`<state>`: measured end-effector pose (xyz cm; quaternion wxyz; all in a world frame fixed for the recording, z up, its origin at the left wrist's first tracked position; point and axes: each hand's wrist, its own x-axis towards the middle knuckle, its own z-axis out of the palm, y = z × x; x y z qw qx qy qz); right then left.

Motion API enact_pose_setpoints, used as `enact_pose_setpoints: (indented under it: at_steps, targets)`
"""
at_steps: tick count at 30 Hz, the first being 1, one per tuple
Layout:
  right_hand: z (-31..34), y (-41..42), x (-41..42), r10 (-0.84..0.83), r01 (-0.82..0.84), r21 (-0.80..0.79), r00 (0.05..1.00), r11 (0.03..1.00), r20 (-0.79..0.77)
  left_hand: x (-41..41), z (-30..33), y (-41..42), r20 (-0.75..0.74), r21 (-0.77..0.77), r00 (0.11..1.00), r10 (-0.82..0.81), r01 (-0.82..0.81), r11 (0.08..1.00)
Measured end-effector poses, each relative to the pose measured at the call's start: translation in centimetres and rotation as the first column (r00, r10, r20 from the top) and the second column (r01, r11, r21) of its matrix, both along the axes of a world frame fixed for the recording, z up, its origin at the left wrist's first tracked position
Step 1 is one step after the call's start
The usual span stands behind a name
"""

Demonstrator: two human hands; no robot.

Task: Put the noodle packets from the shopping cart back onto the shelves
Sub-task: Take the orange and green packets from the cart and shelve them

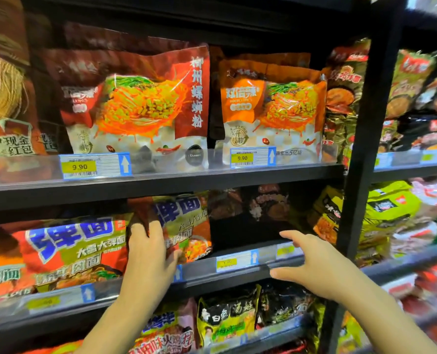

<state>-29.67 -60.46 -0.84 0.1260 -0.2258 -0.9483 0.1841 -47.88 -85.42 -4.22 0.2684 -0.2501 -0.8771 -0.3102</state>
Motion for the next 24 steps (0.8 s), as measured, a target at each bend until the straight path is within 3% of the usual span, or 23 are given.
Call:
enact_pose_setpoints:
  at_steps: [3, 6, 9, 12, 16, 21, 24]
  targets:
    - [-0.3, -0.5, 0.8, -0.044, 0.044, -0.009, 0.999, 0.999, 0.003, -1.3, 1.1, -0.6, 0.156, -0.054, 0.988, 0.009, -0.001, 0.999]
    - [-0.6, -1.2, 1.6, -0.081, 0.081, -0.011, 0.997, 0.997, -0.009, -2.9, 3.0, -1.3, 0.262, -0.207, 0.963, 0.06, -0.004, 0.978]
    - [-0.9, -1.9, 2.4, -0.103, 0.103, -0.03, 0.995, 0.994, -0.004, -3.4, 2.8, -1.5, 0.203, -0.289, 0.977, 0.071, -0.01, 0.957]
    - [-1.1, -2.8, 3.2, -0.112, 0.112, -0.032, 0.994, 0.993, 0.011, -3.0, 1.3, -1.1, 0.054, -0.335, 0.996, 0.075, -0.052, 0.941]
    - [-1.4, -3.4, 3.9, -0.137, 0.138, -0.016, 0.989, 0.99, 0.053, -3.0, 1.3, -1.0, 0.017, -0.362, 1.0, 0.002, 0.004, 0.932]
    - [-1.2, -3.2, 5.2, -0.165, 0.166, 0.001, 0.981, 0.986, 0.097, -1.6, 1.0, -1.1, -0.118, -0.444, 0.961, -0.252, 0.176, 0.879]
    - [-1.1, -2.3, 6.2, -0.193, 0.192, 0.015, 0.974, 0.981, 0.117, 0.2, 1.6, -0.2, -0.028, -0.503, 0.933, -0.358, 0.296, 0.812]
